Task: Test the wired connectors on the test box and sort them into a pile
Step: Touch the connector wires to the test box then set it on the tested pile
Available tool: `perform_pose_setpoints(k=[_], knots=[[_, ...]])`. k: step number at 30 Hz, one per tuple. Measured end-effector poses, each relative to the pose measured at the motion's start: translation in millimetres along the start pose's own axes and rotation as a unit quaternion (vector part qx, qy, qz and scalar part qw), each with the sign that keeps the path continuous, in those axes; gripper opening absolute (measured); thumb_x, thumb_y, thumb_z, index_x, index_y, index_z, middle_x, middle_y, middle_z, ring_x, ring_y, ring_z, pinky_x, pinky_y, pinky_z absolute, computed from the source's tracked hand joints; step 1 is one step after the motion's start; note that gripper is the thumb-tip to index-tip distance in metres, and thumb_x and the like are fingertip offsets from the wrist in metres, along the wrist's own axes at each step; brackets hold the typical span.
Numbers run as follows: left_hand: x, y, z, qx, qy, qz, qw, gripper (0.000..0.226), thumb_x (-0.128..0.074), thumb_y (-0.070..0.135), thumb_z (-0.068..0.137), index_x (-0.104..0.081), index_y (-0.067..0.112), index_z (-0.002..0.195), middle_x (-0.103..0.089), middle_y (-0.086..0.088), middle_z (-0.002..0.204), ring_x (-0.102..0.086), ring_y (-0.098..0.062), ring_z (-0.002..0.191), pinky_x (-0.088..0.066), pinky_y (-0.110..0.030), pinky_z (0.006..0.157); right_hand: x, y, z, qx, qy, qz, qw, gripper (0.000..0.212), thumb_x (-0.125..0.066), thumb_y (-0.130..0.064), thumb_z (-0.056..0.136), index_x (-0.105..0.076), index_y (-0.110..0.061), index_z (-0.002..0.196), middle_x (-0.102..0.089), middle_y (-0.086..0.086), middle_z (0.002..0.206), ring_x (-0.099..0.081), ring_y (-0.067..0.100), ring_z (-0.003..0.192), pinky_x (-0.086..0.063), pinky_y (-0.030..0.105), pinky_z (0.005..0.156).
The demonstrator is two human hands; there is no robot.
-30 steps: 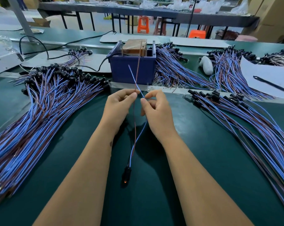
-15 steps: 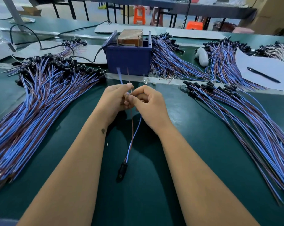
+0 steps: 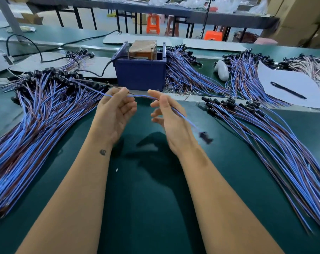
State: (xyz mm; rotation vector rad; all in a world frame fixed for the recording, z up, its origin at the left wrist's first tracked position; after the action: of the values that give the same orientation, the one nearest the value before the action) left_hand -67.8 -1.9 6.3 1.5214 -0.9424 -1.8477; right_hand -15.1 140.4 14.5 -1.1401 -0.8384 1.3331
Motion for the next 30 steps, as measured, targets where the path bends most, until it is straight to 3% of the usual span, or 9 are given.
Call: perform_pose_setpoints(k=[3, 5, 9, 13, 16, 21, 26, 28, 30], knots=[[-26.8, -3.8, -13.6, 0.006, -0.121, 0.080, 0.989, 0.012, -0.072, 0.012, 0.078, -0.074, 0.023, 0.073, -0.074, -0.001, 0.077, -0.069, -0.011, 0.066, -0.057, -0.021, 0.066, 26.5, 2.6, 6.0, -0.043, 0.086, 0.088, 0.991, 0.028, -0.037, -0.013, 0.106, -0.063, -0.015, 0.096, -0.066, 0.003, 0.088, -0.062, 0.015, 0.078, -0.052, 0.029, 0.073], [-44.8, -16.2, -22.7, 0.012, -0.194, 0.177, 0.965, 0.021, -0.075, 0.001, 0.072, -0.078, 0.020, 0.080, -0.076, -0.002, 0.082, -0.070, -0.011, 0.073, -0.056, -0.021, 0.072, 43.5, 4.8, 10.6, -0.078, 0.125, 0.157, 0.977, 0.028, -0.033, -0.008, 0.105, -0.059, -0.014, 0.095, -0.063, -0.003, 0.067, -0.061, 0.012, 0.063, -0.053, 0.026, 0.062], [-71.3, -42.8, -35.8, 0.026, -0.284, 0.321, 0.903, 0.030, -0.063, -0.016, 0.084, -0.075, 0.010, 0.091, -0.077, -0.001, 0.087, -0.071, -0.008, 0.082, -0.053, -0.017, 0.079, 81.0, 7.6, 11.9, -0.141, 0.180, 0.066, 0.971, 0.019, -0.033, -0.014, 0.106, -0.049, -0.015, 0.095, -0.033, -0.006, 0.048, -0.025, 0.008, 0.035, -0.025, 0.016, 0.039], [-61.0, -41.5, -25.9, 0.008, -0.196, 0.359, 0.912, 0.036, -0.057, -0.014, 0.090, -0.074, 0.017, 0.085, -0.076, -0.001, 0.081, -0.068, -0.013, 0.080, -0.055, -0.021, 0.082, 123.3, -7.0, 7.2, -0.156, 0.141, -0.236, 0.949, 0.028, -0.039, -0.029, 0.104, -0.055, -0.015, 0.086, -0.037, -0.008, 0.051, -0.030, 0.008, 0.040, -0.027, 0.021, 0.042], [-44.5, -29.4, -16.5, -0.025, -0.113, 0.375, 0.920, 0.035, -0.055, -0.009, 0.091, -0.074, 0.019, 0.081, -0.074, 0.000, 0.076, -0.066, -0.008, 0.072, -0.052, -0.016, 0.076, 153.7, -36.5, 7.1, -0.100, 0.124, -0.454, 0.877, 0.033, -0.042, -0.031, 0.101, -0.064, -0.015, 0.081, -0.049, -0.004, 0.063, -0.044, 0.013, 0.058, -0.030, 0.029, 0.053], [-23.2, -24.5, -7.6, -0.021, -0.035, 0.375, 0.926, 0.041, -0.051, -0.001, 0.089, -0.075, 0.029, 0.075, -0.074, 0.002, 0.075, -0.066, -0.007, 0.071, -0.051, -0.020, 0.074, 194.8, -59.8, 0.9, -0.093, 0.117, -0.616, 0.774, 0.029, -0.045, -0.037, 0.099, -0.062, -0.016, 0.089, -0.062, 0.004, 0.084, -0.057, 0.029, 0.084, -0.041, 0.035, 0.067], [-19.8, -24.6, -5.9, -0.022, -0.014, 0.377, 0.926, 0.042, -0.049, 0.003, 0.088, -0.074, 0.034, 0.074, -0.073, 0.004, 0.074, -0.065, -0.006, 0.070, -0.051, -0.026, 0.076, 197.1, -50.7, -6.3, -0.176, 0.111, -0.775, 0.597, 0.037, -0.058, -0.035, 0.092, -0.055, -0.024, 0.127, -0.055, 0.013, 0.128, -0.048, 0.034, 0.119, -0.038, 0.040, 0.095], [-18.4, -23.3, -5.7, -0.028, -0.005, 0.386, 0.922, 0.041, -0.048, 0.004, 0.087, -0.073, 0.034, 0.075, -0.073, 0.005, 0.073, -0.064, -0.006, 0.069, -0.051, -0.027, 0.075, 172.5, -49.6, -1.6, -0.130, 0.137, -0.788, 0.586, 0.041, -0.057, -0.029, 0.089, -0.053, -0.023, 0.130, -0.051, 0.012, 0.129, -0.043, 0.033, 0.119, -0.034, 0.041, 0.096], [-15.2, -21.1, -6.1, -0.034, 0.012, 0.400, 0.916, 0.041, -0.048, 0.004, 0.087, -0.072, 0.035, 0.074, -0.072, 0.007, 0.072, -0.063, -0.006, 0.069, -0.052, -0.027, 0.076, 135.9, -44.7, 3.5, -0.066, 0.149, -0.770, 0.617, 0.039, -0.057, -0.026, 0.088, -0.056, -0.023, 0.127, -0.051, 0.010, 0.125, -0.042, 0.031, 0.117, -0.030, 0.041, 0.096]])
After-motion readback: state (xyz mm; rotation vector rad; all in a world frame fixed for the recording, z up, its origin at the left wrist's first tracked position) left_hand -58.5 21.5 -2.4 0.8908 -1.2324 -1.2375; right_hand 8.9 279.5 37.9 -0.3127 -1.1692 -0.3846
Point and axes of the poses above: each hand's wrist, its own z-axis towards the middle knuckle, its own x-axis out of the back of the hand, y = z × x, the point moved 7 cm from there along z, towards the middle knuckle
